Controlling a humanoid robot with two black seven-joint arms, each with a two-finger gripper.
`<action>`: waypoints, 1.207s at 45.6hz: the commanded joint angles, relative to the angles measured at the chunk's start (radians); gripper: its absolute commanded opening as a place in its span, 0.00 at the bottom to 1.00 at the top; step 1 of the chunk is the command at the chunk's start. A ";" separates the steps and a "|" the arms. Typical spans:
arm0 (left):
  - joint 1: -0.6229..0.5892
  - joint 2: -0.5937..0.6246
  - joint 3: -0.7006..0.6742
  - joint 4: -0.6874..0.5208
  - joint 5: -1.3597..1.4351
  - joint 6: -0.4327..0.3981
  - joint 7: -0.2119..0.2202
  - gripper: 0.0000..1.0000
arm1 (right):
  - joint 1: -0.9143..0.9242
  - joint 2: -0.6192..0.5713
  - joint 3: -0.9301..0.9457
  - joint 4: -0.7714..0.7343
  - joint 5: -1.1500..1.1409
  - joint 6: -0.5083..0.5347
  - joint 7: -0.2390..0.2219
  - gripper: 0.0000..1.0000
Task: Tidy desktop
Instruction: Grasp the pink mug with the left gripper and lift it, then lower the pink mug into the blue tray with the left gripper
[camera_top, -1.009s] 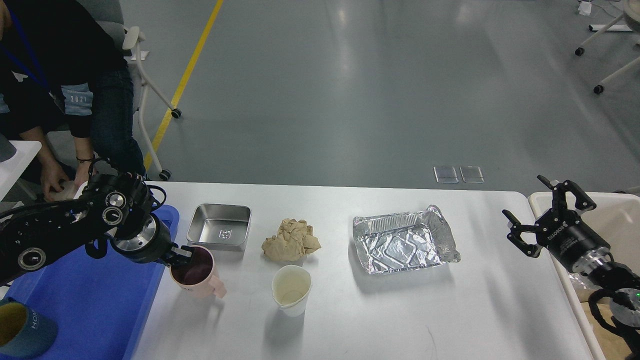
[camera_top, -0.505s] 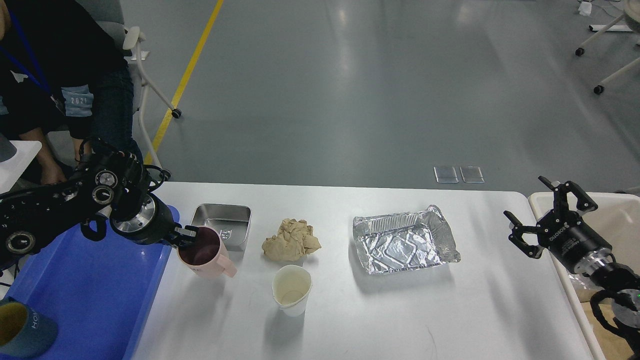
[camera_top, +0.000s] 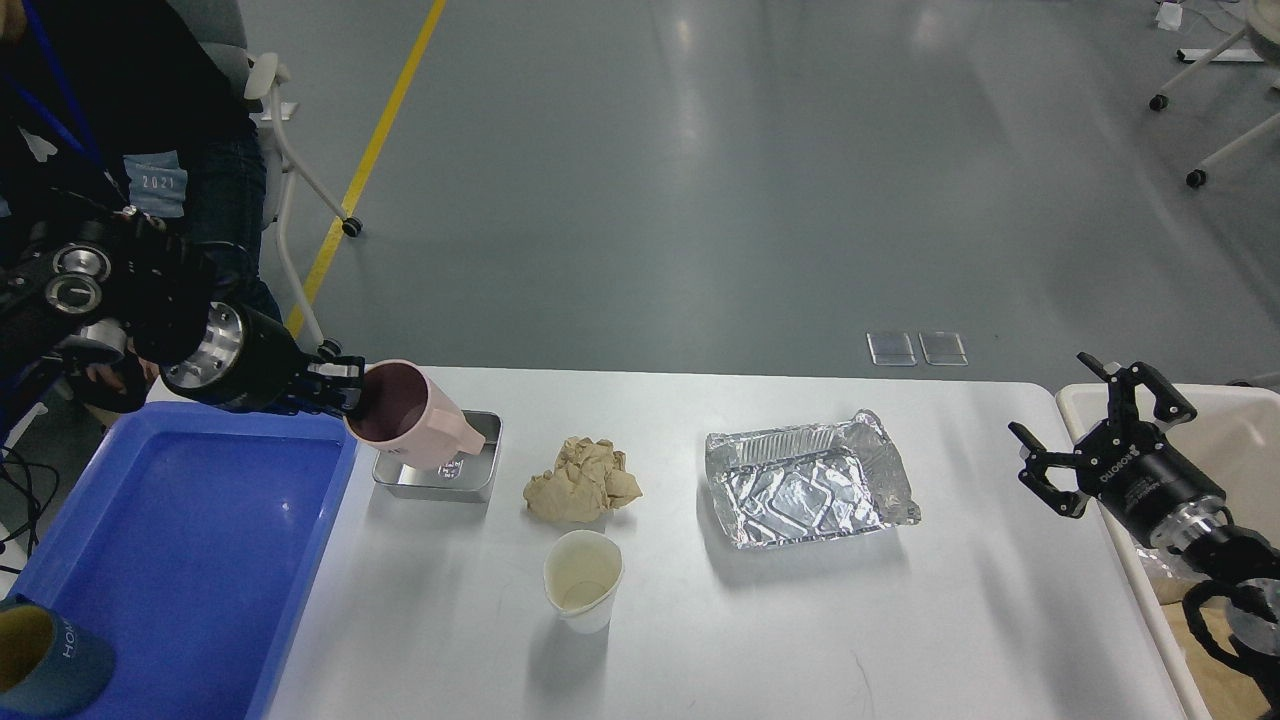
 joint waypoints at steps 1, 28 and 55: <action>0.003 0.059 -0.054 0.002 -0.057 0.000 0.000 0.00 | 0.000 0.001 -0.003 0.000 -0.007 0.000 0.000 1.00; 0.018 0.269 -0.100 0.005 -0.201 0.000 0.001 0.00 | 0.003 0.004 -0.005 0.000 -0.012 -0.002 0.000 1.00; 0.017 0.441 0.103 -0.030 -0.153 0.000 0.070 0.00 | 0.017 0.003 -0.003 -0.008 -0.047 -0.002 0.000 1.00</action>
